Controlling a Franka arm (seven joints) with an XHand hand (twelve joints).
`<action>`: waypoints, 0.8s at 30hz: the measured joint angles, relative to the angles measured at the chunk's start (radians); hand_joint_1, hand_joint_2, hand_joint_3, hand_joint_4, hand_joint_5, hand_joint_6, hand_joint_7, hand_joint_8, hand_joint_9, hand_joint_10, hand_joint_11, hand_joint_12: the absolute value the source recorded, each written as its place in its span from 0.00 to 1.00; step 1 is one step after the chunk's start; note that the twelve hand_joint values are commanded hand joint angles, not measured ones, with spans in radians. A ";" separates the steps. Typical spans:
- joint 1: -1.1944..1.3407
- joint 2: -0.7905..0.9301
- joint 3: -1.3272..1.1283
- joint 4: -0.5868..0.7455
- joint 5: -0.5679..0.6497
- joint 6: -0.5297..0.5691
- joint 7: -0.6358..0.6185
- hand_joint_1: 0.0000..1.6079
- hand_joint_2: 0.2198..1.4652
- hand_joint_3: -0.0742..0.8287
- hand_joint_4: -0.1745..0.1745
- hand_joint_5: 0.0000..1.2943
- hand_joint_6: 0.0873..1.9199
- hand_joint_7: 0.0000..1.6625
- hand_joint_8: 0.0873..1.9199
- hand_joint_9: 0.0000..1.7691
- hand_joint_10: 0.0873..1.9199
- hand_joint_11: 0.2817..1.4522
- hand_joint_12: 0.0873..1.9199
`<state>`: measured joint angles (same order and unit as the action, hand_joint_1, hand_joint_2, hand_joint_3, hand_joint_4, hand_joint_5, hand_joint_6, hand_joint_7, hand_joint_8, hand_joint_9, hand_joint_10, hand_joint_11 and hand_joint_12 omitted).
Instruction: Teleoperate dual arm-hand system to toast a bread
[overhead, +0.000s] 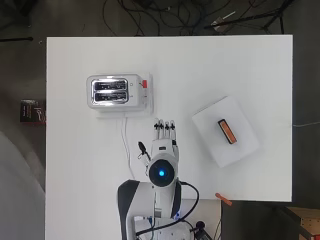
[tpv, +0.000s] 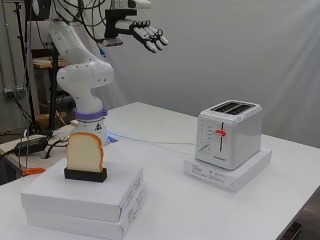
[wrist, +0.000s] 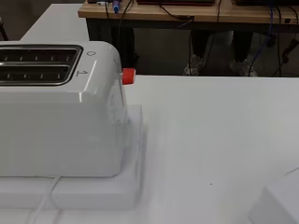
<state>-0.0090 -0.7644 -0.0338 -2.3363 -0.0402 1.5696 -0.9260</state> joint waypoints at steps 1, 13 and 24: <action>-0.005 0.008 -0.023 0.008 -0.019 0.000 -0.008 0.10 0.73 0.08 0.18 0.25 0.00 0.30 0.00 0.34 0.00 0.19 0.00; -0.033 0.319 -0.240 0.235 -0.069 -0.100 0.039 0.07 0.65 0.07 0.49 0.23 0.00 0.23 0.00 0.29 0.00 0.15 0.00; -0.057 0.525 -0.436 0.259 0.022 -0.039 0.055 0.11 0.67 0.09 0.53 0.26 0.00 0.25 0.00 0.32 0.00 0.20 0.00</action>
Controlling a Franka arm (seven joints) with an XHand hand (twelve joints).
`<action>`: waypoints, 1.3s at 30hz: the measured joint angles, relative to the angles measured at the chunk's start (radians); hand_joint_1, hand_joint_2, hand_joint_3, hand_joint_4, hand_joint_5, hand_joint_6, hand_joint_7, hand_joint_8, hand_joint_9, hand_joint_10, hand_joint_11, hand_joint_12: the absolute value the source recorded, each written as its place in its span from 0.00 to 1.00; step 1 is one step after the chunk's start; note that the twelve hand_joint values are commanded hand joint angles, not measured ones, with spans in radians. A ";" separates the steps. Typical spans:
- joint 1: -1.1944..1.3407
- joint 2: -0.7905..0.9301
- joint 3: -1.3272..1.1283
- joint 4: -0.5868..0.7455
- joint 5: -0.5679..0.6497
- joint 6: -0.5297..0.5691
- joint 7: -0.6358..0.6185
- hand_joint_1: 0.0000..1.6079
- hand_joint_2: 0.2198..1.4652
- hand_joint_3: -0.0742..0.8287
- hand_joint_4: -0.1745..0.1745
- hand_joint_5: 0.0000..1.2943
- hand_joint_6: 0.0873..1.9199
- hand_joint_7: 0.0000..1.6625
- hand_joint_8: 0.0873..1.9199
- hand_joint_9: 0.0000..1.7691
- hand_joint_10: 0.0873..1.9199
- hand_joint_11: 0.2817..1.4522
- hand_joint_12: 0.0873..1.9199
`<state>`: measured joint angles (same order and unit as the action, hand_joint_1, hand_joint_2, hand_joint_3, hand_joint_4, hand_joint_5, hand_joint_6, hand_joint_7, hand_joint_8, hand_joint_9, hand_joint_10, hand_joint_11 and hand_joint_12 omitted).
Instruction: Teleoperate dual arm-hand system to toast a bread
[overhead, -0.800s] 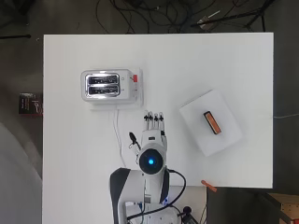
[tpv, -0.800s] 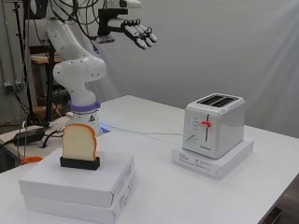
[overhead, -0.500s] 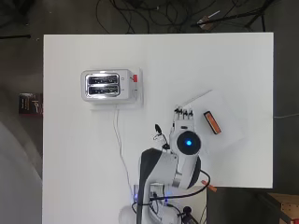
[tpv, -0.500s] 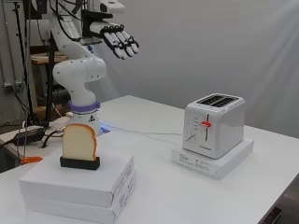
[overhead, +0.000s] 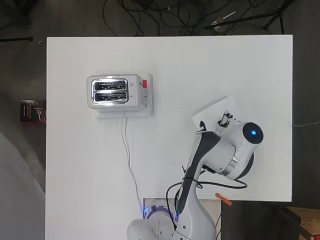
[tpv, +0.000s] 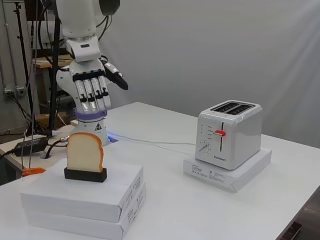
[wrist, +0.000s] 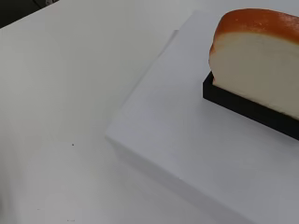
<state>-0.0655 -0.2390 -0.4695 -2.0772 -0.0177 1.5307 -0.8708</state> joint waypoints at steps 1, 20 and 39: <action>-0.001 0.005 -0.002 -0.001 -0.007 0.005 0.005 0.11 0.67 0.09 0.55 0.28 0.00 0.26 0.00 0.32 0.00 0.20 0.00; -0.043 0.197 -0.114 -0.034 0.070 0.081 -0.157 0.15 0.60 0.07 0.52 0.32 0.00 0.29 0.00 0.33 0.00 0.16 0.00; -0.089 0.226 -0.190 -0.097 0.113 0.126 -0.236 0.77 0.75 0.08 0.01 0.56 0.63 0.65 0.46 0.77 0.09 0.37 0.25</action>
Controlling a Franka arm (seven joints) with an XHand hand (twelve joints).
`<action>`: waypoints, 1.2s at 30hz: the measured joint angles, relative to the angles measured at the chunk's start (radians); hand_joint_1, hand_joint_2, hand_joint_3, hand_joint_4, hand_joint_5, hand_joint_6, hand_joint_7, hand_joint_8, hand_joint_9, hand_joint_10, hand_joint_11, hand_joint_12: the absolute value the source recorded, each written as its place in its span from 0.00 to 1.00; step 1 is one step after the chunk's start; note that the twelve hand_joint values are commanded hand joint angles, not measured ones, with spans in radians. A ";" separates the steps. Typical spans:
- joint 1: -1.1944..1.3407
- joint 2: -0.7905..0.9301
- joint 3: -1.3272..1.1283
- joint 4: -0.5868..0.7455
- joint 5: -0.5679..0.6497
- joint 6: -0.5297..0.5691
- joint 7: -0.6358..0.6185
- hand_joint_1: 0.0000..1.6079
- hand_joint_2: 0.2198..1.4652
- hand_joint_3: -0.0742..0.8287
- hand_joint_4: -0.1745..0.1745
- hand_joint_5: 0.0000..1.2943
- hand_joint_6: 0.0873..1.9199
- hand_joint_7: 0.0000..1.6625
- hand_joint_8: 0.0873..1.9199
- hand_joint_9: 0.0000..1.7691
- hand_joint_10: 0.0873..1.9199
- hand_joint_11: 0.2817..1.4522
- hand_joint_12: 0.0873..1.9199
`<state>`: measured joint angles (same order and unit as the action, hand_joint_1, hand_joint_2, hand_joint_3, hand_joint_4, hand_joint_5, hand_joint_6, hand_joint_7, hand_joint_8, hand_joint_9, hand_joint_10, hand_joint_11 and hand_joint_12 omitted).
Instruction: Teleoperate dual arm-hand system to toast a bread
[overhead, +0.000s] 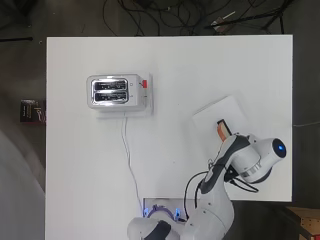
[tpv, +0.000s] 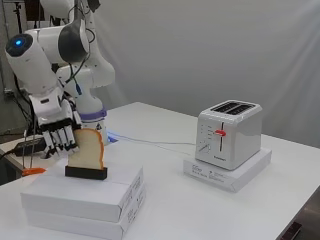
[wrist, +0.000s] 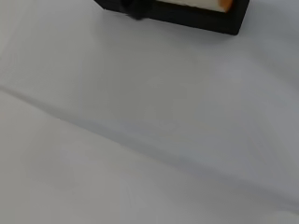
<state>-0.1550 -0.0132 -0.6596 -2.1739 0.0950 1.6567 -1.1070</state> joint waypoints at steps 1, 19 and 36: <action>-0.001 0.011 0.002 0.008 0.006 -0.016 0.006 0.77 0.76 0.08 0.00 0.54 0.64 0.64 0.48 0.78 0.07 0.36 0.25; 0.076 -0.135 0.277 0.296 -0.013 -0.042 0.015 0.73 0.86 0.08 0.04 0.41 0.76 0.50 0.71 0.69 0.05 0.40 0.11; 0.148 0.119 0.687 0.591 0.046 -0.155 -0.329 0.68 0.81 0.09 0.35 0.51 0.68 0.64 0.36 0.78 0.00 0.43 0.07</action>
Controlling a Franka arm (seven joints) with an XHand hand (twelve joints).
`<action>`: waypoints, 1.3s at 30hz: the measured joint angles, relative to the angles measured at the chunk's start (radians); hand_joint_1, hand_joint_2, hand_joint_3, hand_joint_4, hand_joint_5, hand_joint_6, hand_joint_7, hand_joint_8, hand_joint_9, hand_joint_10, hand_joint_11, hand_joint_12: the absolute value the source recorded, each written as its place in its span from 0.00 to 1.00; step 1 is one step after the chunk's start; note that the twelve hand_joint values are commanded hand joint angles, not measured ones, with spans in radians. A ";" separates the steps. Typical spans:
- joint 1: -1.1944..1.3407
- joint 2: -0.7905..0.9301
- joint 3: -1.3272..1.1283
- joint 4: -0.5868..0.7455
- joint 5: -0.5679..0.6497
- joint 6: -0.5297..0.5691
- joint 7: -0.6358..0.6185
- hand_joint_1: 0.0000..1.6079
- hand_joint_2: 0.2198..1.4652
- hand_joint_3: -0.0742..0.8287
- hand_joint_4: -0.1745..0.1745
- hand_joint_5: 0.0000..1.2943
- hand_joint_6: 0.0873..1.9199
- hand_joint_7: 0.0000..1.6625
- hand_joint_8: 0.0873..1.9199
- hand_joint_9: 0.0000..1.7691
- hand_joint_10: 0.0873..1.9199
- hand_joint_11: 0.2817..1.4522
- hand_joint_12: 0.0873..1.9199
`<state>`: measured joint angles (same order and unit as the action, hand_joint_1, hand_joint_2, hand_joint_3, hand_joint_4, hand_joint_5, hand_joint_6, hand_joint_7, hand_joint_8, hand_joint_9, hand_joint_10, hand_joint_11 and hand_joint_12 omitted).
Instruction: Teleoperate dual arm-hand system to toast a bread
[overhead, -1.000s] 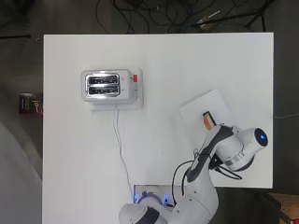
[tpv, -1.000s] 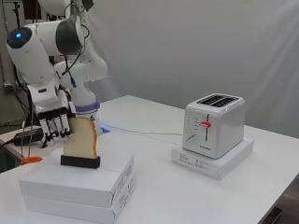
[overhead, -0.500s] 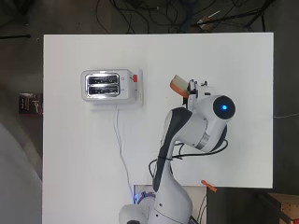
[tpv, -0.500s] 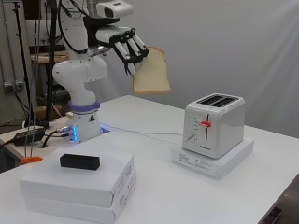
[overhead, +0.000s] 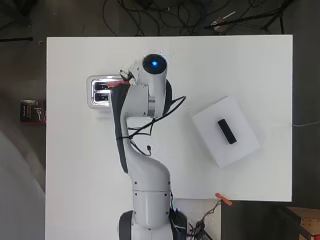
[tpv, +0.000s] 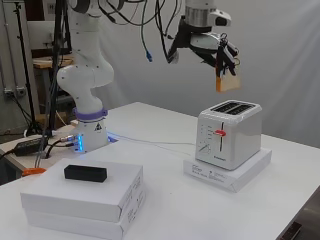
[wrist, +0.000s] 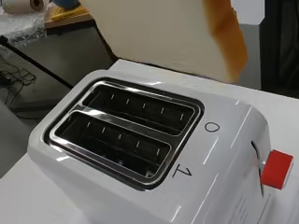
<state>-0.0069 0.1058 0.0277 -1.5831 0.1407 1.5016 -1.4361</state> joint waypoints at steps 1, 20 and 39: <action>0.000 0.043 0.007 0.049 0.009 -0.032 0.005 0.71 0.81 0.09 0.18 0.50 0.67 0.61 0.48 0.78 0.00 0.44 0.06; 0.064 0.122 0.164 -0.057 -0.058 0.050 -0.009 0.55 0.83 0.08 1.00 0.56 0.70 0.87 0.00 0.73 0.36 0.28 0.61; 0.074 0.104 0.092 -0.016 -0.080 0.067 0.254 0.00 0.67 0.10 0.43 0.15 0.00 0.14 0.00 0.18 0.00 0.08 0.00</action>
<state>0.0675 0.2096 0.1199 -1.5992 0.0609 1.5688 -1.1817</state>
